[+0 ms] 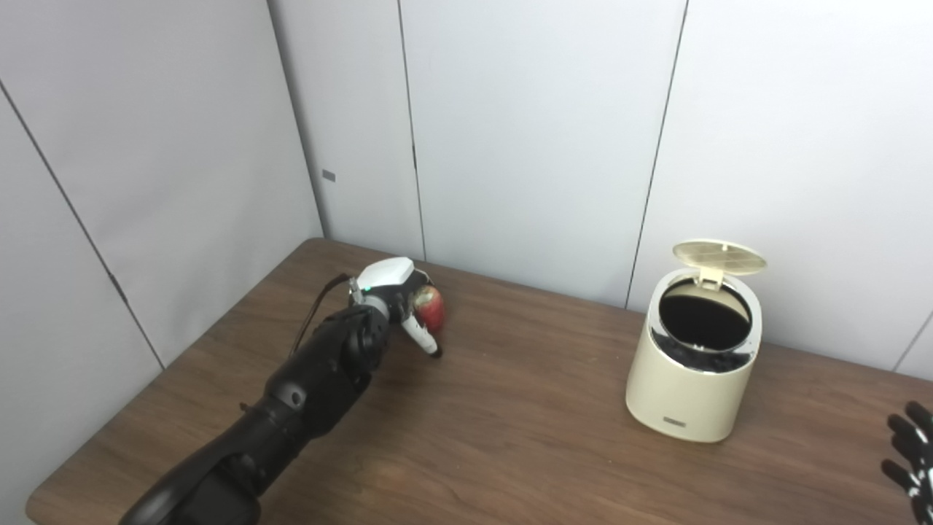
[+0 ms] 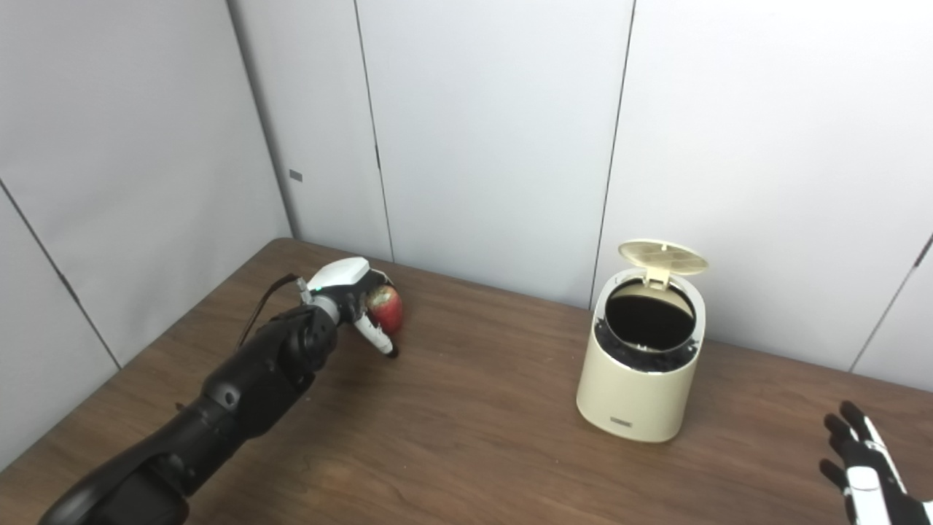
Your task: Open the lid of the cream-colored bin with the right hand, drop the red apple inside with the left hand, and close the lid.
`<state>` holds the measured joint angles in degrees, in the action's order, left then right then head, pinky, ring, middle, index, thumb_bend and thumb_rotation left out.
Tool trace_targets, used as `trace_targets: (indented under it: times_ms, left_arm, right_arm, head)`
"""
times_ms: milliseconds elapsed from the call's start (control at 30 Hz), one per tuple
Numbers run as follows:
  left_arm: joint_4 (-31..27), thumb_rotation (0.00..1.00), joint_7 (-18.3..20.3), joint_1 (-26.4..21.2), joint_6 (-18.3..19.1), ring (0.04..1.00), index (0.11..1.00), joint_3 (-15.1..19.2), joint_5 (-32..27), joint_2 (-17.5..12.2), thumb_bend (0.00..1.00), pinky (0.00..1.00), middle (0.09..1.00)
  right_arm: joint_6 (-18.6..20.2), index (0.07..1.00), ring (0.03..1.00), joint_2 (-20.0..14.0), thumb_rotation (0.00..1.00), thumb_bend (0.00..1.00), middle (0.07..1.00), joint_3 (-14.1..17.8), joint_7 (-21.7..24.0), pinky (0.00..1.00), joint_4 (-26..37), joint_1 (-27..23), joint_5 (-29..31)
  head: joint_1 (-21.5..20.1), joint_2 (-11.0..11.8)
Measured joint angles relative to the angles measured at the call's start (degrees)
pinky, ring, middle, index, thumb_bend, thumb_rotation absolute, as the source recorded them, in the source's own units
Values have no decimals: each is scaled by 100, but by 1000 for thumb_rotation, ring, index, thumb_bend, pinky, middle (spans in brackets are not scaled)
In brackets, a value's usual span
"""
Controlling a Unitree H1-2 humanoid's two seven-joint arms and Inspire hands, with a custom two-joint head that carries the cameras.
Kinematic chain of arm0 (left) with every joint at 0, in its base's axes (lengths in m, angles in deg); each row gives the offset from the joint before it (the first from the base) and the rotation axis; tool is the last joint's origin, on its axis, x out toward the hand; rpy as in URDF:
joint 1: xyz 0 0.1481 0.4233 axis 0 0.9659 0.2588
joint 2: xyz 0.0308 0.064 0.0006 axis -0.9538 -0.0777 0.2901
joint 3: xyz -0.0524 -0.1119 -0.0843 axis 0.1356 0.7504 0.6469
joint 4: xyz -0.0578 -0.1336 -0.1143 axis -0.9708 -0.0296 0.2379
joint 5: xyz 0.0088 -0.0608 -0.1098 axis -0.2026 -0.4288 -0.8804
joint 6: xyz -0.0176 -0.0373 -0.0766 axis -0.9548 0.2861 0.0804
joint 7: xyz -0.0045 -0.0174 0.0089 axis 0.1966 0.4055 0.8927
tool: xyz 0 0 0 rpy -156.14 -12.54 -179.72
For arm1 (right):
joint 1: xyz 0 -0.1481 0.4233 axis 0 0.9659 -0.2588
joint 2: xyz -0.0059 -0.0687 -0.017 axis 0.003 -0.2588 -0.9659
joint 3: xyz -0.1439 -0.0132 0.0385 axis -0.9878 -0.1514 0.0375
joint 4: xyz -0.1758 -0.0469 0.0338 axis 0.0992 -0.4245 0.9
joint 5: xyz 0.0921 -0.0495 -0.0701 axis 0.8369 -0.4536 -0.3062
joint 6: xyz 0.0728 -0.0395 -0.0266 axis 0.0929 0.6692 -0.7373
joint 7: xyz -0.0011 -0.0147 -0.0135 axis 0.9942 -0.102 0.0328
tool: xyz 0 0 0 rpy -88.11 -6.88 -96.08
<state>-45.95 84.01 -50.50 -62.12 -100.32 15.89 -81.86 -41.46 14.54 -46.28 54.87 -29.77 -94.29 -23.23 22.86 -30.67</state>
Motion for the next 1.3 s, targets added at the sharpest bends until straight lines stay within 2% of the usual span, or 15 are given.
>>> trace_targets:
  times_ms: [33,67,133,167,233,300,367,467,700,867,1067,1167,1300]
  left_arm:
    - [0,0,-43,3,-7,702,701,61,-15,9,756,601,781]
    - [0,0,-93,8,-20,622,669,155,-63,21,719,534,743]
    - [-2,0,-266,13,-35,571,644,322,-101,44,695,496,709]
    - [-11,0,-344,23,-49,471,587,431,-135,66,578,461,568]
    - [-49,0,-638,70,-74,424,551,678,-248,164,507,423,489]
    - [-68,0,-1068,136,-198,430,505,953,-325,354,484,400,490]
    - [-64,0,-1402,188,-373,437,479,1052,-354,498,478,383,500]
    - [-47,0,-1639,229,-551,440,469,1081,-405,635,478,408,498]
    - [-72,0,-1938,248,-764,453,479,1188,-484,657,479,450,499]
    - [-187,0,-2162,449,-1002,419,494,1335,-562,687,475,353,469]
    - [-785,0,-2345,733,-1130,448,474,1622,-759,897,478,372,493]
    - [-1156,0,-2356,822,-1146,453,469,1674,-764,1006,478,377,501]
    - [-1570,0,-2353,914,-1148,450,475,1703,-760,1139,478,366,501]
  right_arm:
    - [9,968,965,10,1000,294,944,-2,0,909,12,0,-4]
    - [21,969,961,14,1000,272,944,-3,0,905,24,0,-5]
    - [68,972,962,12,1000,259,946,4,0,912,32,0,-1]
    - [79,978,971,12,1000,261,950,9,1,936,30,1,10]
    - [79,981,976,11,1000,271,952,20,1,960,26,2,47]
    - [70,981,974,10,1000,272,947,42,2,966,-4,3,96]
    - [66,980,973,10,1000,273,944,50,2,962,-56,3,142]
    - [44,980,968,4,1000,285,938,50,4,954,-86,17,164]
    - [-132,971,954,-74,1000,339,926,49,5,909,-156,34,168]
    - [-233,978,972,-77,1000,359,942,60,7,946,-349,56,276]
    - [-541,978,972,-77,1000,339,945,63,5,944,-572,82,306]
    - [-649,974,963,-78,1000,354,940,64,4,925,-721,82,292]
    - [-812,963,947,-77,1000,391,928,85,-1,902,-783,88,295]
  head:
    - [-61,-18]
    - [-71,0]
    - [-62,26]
    - [-45,26]
    - [-27,17]
    - [-53,9]
    - [-53,9]
    - [-88,9]
    - [-193,52]
    - [-378,88]
    - [-598,79]
    - [-887,61]
    - [-1055,44]
